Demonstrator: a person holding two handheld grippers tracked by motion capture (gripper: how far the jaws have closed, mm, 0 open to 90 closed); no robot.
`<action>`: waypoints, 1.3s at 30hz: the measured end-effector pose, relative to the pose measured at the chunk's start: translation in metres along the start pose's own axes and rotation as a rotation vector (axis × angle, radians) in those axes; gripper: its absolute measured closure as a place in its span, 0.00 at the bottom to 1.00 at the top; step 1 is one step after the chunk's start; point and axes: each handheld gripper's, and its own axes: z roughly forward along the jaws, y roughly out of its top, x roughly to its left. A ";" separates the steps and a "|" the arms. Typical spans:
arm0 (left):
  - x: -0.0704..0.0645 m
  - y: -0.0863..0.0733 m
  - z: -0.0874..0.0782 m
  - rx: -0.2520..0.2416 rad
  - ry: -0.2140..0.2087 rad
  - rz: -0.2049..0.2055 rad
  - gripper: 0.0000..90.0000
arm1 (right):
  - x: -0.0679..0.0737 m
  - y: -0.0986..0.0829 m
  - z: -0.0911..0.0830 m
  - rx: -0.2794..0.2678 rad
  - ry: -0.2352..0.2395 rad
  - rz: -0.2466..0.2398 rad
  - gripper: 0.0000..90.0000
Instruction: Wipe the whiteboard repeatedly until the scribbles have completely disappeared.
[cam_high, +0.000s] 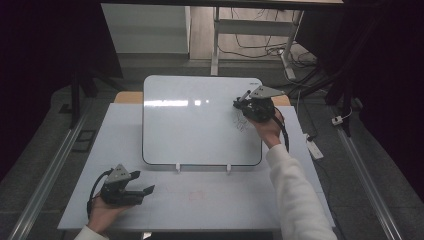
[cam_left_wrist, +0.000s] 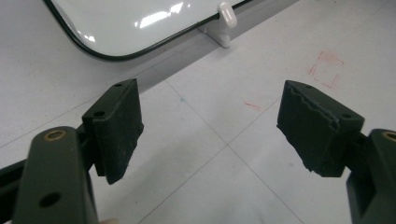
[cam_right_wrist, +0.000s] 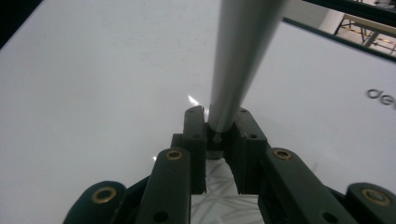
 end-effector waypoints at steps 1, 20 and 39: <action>0.000 0.000 0.000 0.002 0.001 0.001 0.26 | -0.016 0.001 -0.006 -0.057 -0.074 0.118 0.86; -0.003 0.001 0.001 0.001 0.000 0.009 0.26 | -0.018 -0.013 -0.016 -0.069 -0.096 0.178 0.86; -0.003 0.002 -0.001 -0.007 0.001 0.010 0.26 | -0.035 -0.004 -0.023 -0.022 -0.138 0.152 0.86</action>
